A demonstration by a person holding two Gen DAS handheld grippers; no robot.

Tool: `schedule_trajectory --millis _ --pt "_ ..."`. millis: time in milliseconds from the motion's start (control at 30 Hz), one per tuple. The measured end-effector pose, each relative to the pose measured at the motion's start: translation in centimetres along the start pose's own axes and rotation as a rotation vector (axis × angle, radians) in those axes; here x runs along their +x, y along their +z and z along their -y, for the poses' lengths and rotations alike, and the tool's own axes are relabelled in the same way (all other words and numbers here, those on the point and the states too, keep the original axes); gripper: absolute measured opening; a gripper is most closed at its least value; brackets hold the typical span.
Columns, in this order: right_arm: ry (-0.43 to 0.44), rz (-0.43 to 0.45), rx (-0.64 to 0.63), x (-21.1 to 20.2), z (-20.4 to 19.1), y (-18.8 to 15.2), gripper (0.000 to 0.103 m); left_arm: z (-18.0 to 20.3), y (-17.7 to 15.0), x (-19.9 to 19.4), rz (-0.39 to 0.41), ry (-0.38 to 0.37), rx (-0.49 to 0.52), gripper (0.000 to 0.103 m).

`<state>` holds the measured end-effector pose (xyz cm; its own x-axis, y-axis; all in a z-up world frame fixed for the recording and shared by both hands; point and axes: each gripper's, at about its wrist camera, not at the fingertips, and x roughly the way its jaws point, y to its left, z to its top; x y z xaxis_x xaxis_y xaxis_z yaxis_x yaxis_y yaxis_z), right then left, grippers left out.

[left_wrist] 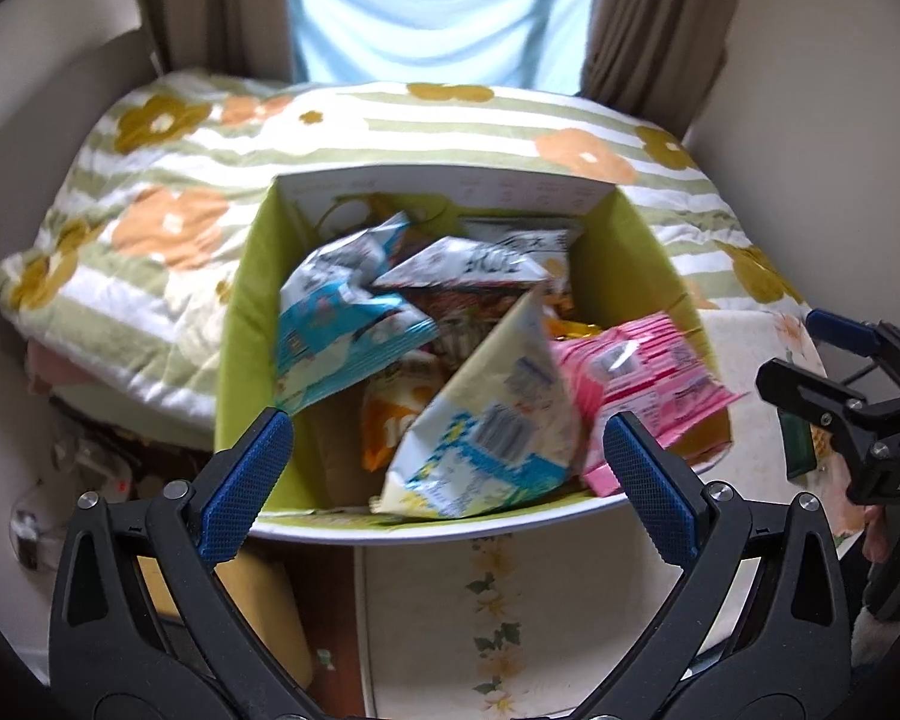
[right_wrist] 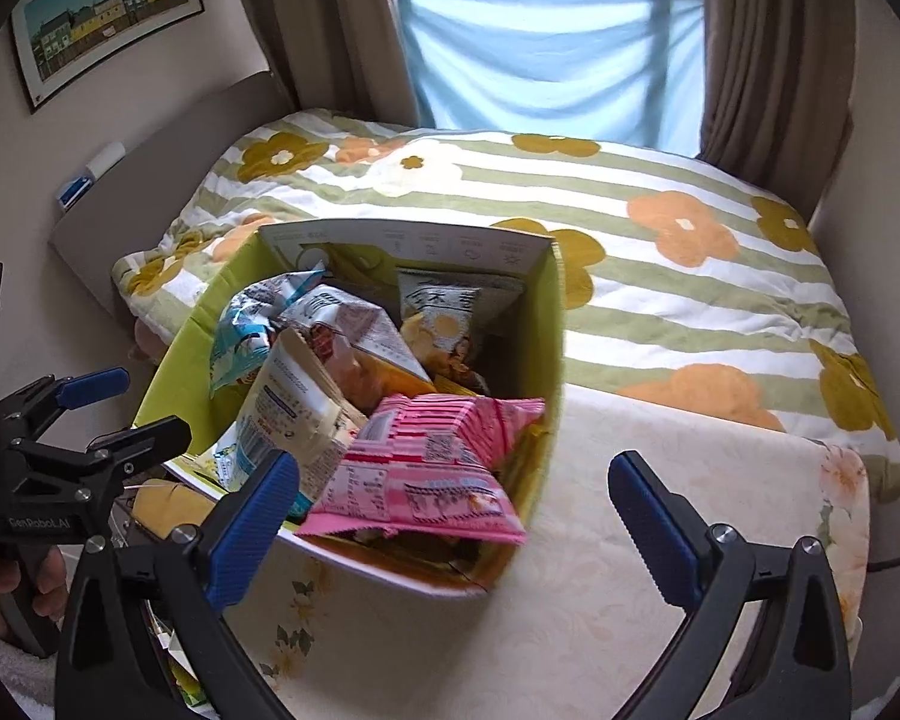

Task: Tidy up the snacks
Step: 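Release the pink packet into the box and move both tools toward the mat, then grasp the dark green bar with the left tool while the right tool grasps the waffle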

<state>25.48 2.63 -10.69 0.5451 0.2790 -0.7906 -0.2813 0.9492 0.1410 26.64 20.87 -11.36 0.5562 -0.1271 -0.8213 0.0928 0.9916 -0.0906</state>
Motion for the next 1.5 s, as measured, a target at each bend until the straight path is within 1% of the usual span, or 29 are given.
schedule_trajectory --millis 133,233,400,467,600,700,733,867,1033,1200,1300,1467,1500 --pt "-0.042 0.041 0.041 -2.1 2.0 -0.9 0.103 3.0 0.1 0.1 0.003 -0.044 0.06 0.102" --pt "-0.075 0.051 0.067 -3.2 3.7 -1.6 0.103 5.7 0.2 0.3 0.003 -0.065 0.1 0.102" --pt "-0.122 0.077 0.122 -5.8 8.2 -3.3 0.103 10.7 0.7 0.4 0.007 -0.111 0.136 0.102" --pt "-0.141 0.086 0.134 -7.0 10.1 -4.2 0.103 13.4 0.7 0.5 0.005 -0.131 0.149 0.102" --pt "-0.19 0.091 0.156 -9.2 14.3 -5.9 0.103 18.9 0.1 1.3 -0.021 -0.184 0.166 0.102" --pt "-0.198 0.088 0.19 -10.5 17.9 -7.5 0.103 22.6 -0.6 2.4 -0.05 -0.207 0.183 0.102" --pt "-0.202 0.085 0.195 -10.8 19.0 -8.0 0.103 24.3 -0.9 2.8 -0.06 -0.215 0.19 0.102" --pt "-0.201 0.075 0.195 -11.8 22.8 -10.0 0.103 28.9 -1.9 4.4 -0.095 -0.233 0.194 0.102" --pt "-0.202 0.044 0.142 -11.6 26.2 -12.2 0.103 33.8 -3.6 6.8 -0.151 -0.238 0.188 0.102" --pt "-0.186 0.005 0.086 -10.4 28.7 -14.6 0.103 36.7 -5.0 9.2 -0.205 -0.25 0.187 0.102" --pt "-0.182 -0.02 0.061 -9.3 29.6 -15.8 0.103 38.1 -5.8 11.5 -0.262 -0.278 0.172 0.102" --pt "-0.193 -0.05 0.019 -7.4 30.2 -17.9 0.103 39.4 -6.6 15.5 -0.361 -0.34 0.133 0.094" --pt "-0.199 -0.053 0.009 -7.1 30.2 -18.2 0.103 39.7 -6.8 16.3 -0.378 -0.344 0.133 0.09"
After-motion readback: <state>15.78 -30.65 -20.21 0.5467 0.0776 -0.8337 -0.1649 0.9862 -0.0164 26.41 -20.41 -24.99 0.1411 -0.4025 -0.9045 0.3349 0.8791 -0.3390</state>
